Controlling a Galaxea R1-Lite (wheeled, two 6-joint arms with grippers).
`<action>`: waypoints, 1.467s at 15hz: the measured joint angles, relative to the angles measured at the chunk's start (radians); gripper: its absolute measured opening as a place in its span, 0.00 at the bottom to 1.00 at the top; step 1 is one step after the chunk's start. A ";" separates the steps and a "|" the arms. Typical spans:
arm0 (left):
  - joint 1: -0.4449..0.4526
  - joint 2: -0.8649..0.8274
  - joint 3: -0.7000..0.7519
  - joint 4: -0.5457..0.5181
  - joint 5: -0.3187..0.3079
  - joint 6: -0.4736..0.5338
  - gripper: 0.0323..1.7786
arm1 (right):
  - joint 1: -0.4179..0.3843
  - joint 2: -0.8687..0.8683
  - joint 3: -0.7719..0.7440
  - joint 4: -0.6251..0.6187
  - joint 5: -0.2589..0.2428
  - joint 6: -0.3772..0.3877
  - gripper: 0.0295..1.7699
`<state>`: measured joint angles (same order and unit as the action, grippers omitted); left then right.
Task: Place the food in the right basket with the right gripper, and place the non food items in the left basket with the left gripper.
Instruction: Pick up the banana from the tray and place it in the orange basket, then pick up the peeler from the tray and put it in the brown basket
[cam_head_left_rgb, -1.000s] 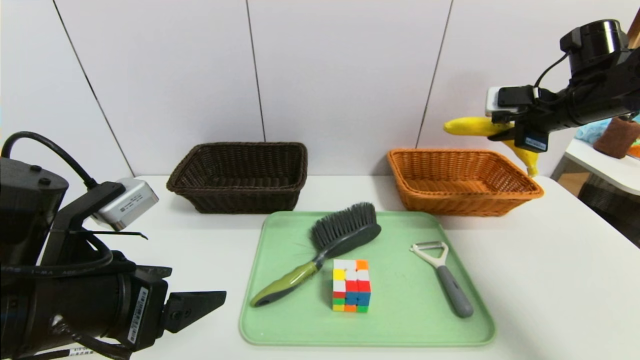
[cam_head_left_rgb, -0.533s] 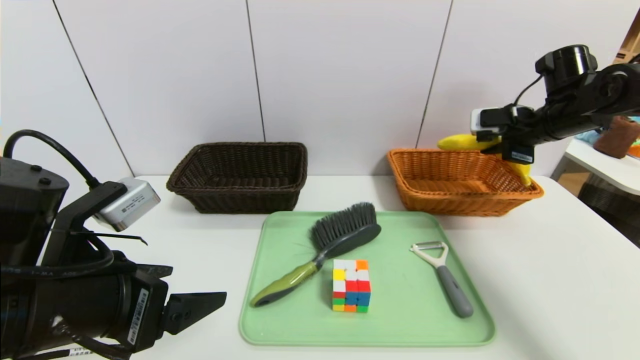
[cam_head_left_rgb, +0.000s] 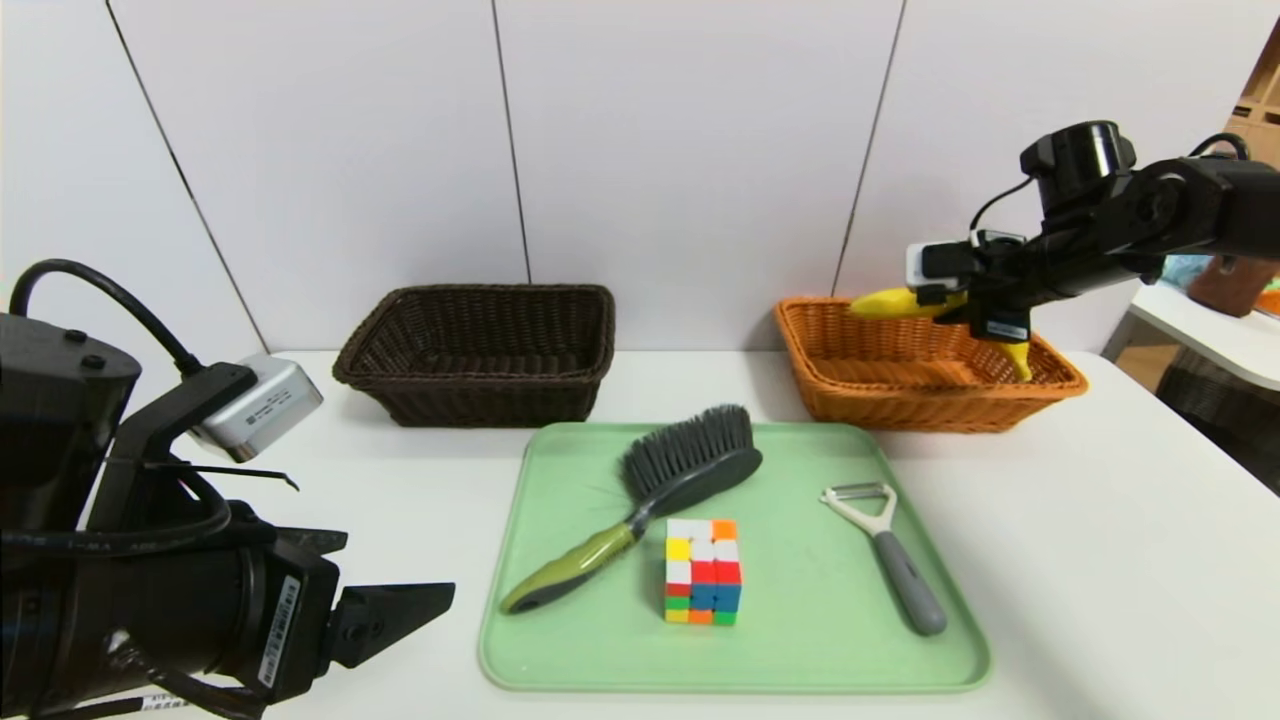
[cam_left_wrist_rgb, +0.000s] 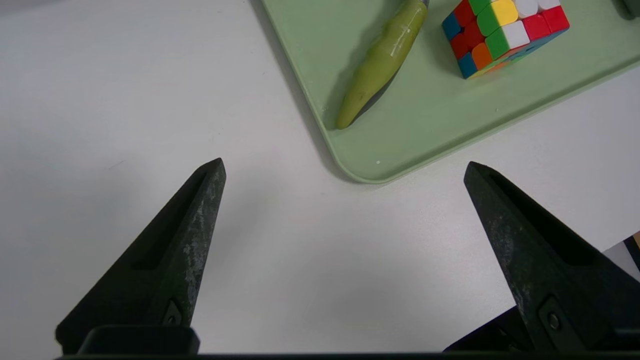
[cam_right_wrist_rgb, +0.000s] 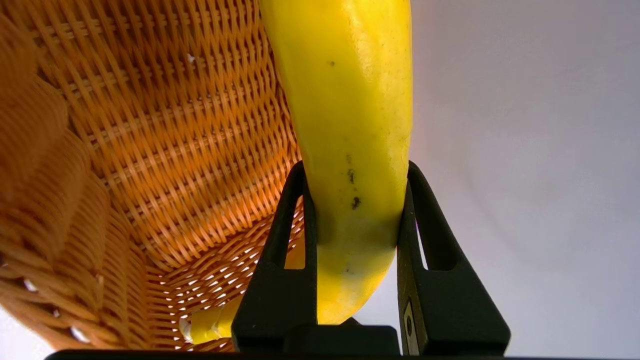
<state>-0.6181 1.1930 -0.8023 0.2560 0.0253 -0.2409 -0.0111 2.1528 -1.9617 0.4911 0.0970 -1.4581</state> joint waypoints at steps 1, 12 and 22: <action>0.000 0.000 0.001 0.000 0.000 -0.001 0.95 | 0.001 0.004 0.000 -0.010 -0.002 -0.005 0.23; 0.000 0.003 0.001 -0.001 0.000 0.000 0.95 | -0.008 -0.007 0.002 -0.023 -0.003 -0.012 0.78; 0.000 -0.007 0.001 -0.006 0.002 -0.001 0.95 | 0.060 -0.305 0.020 0.037 0.082 0.446 0.91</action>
<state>-0.6177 1.1864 -0.8015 0.2504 0.0272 -0.2423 0.0489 1.8477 -1.9417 0.5281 0.1794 -1.0121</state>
